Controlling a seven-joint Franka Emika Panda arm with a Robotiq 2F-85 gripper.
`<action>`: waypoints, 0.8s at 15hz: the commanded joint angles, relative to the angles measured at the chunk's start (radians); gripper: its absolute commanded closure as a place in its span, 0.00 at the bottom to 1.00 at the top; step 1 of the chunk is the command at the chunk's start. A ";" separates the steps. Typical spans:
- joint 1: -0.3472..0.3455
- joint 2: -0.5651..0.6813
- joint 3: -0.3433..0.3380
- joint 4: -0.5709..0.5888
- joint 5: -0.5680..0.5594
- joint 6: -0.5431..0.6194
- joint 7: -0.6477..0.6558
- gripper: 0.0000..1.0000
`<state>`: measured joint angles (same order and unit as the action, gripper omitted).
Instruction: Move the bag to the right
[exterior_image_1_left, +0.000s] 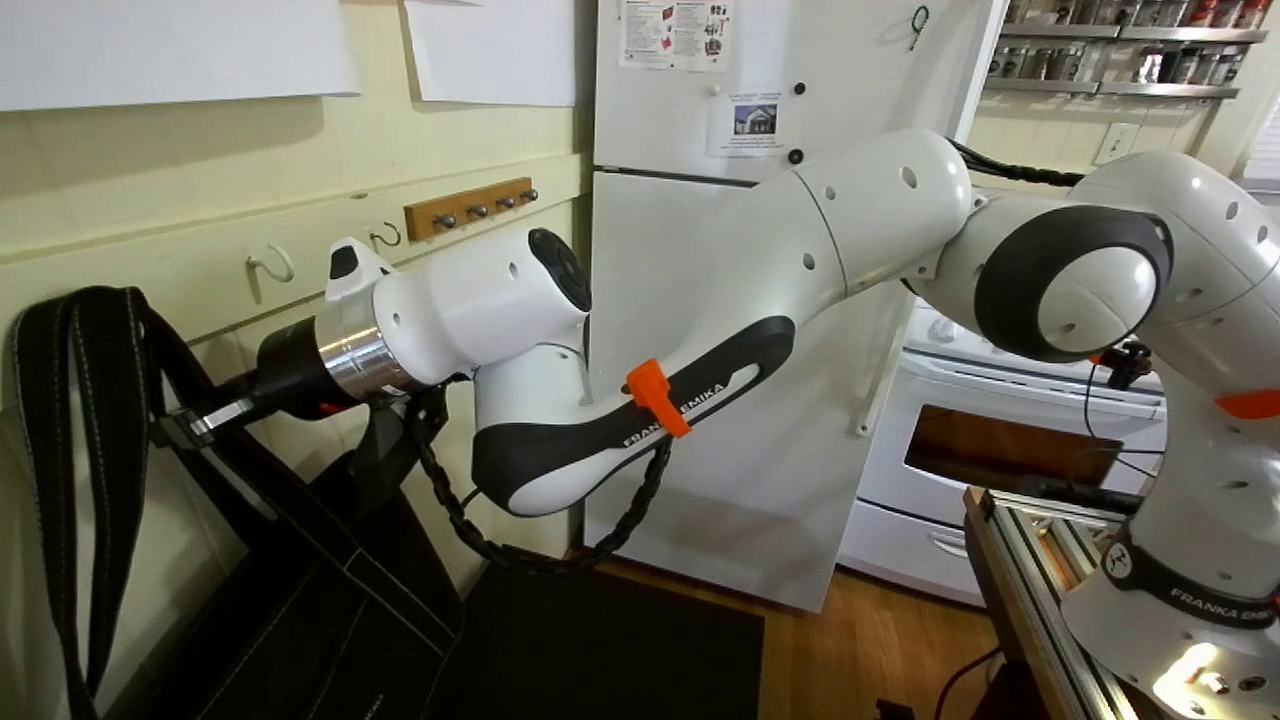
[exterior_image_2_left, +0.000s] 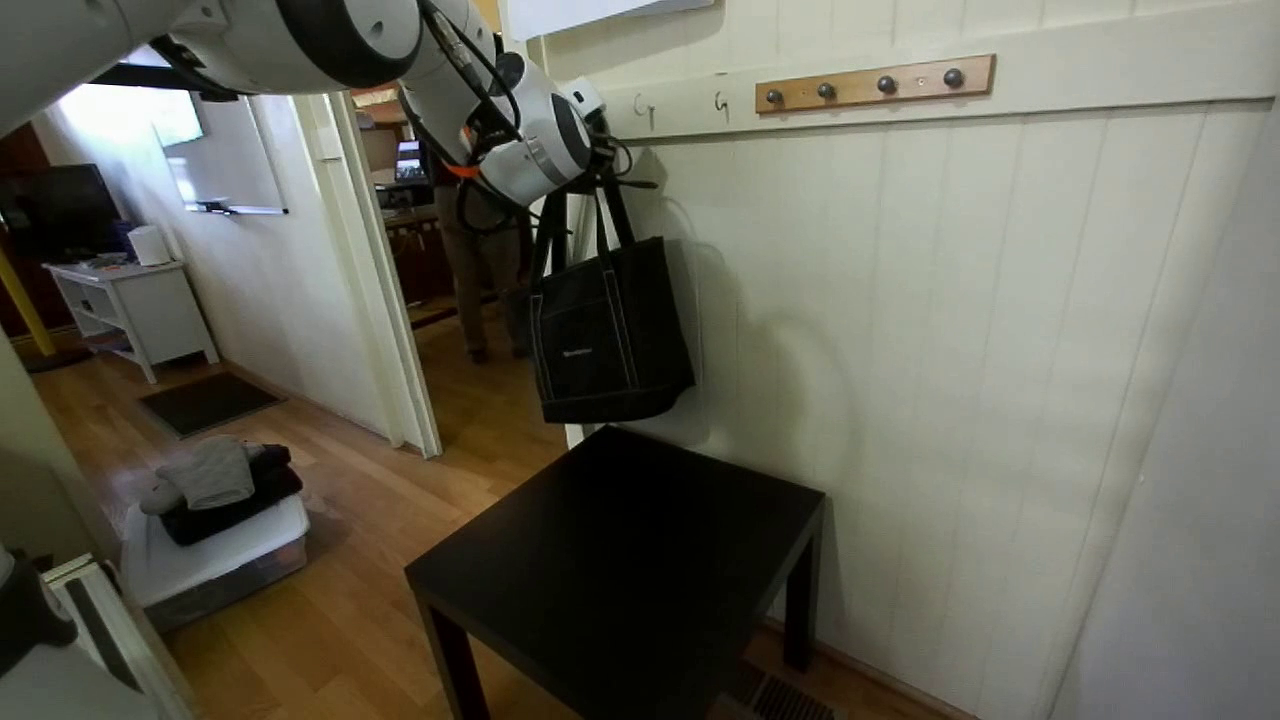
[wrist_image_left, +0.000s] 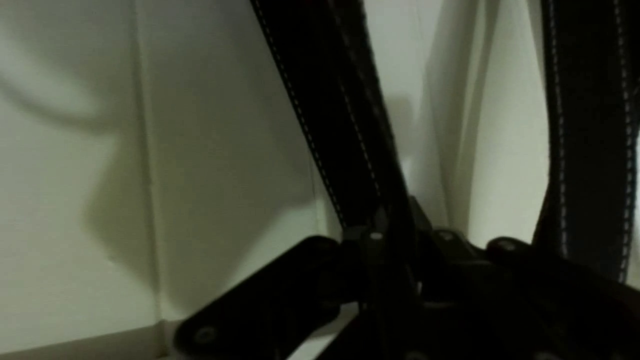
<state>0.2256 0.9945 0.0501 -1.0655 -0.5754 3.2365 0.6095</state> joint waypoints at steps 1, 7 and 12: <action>-0.014 -0.013 0.023 0.006 0.024 0.024 0.019 1.00; -0.040 -0.040 0.062 -0.029 0.040 0.041 0.035 0.99; -0.039 -0.101 0.032 -0.080 0.041 0.063 0.078 0.99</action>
<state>0.1864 0.9692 0.1053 -1.0831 -0.5462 3.2511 0.6473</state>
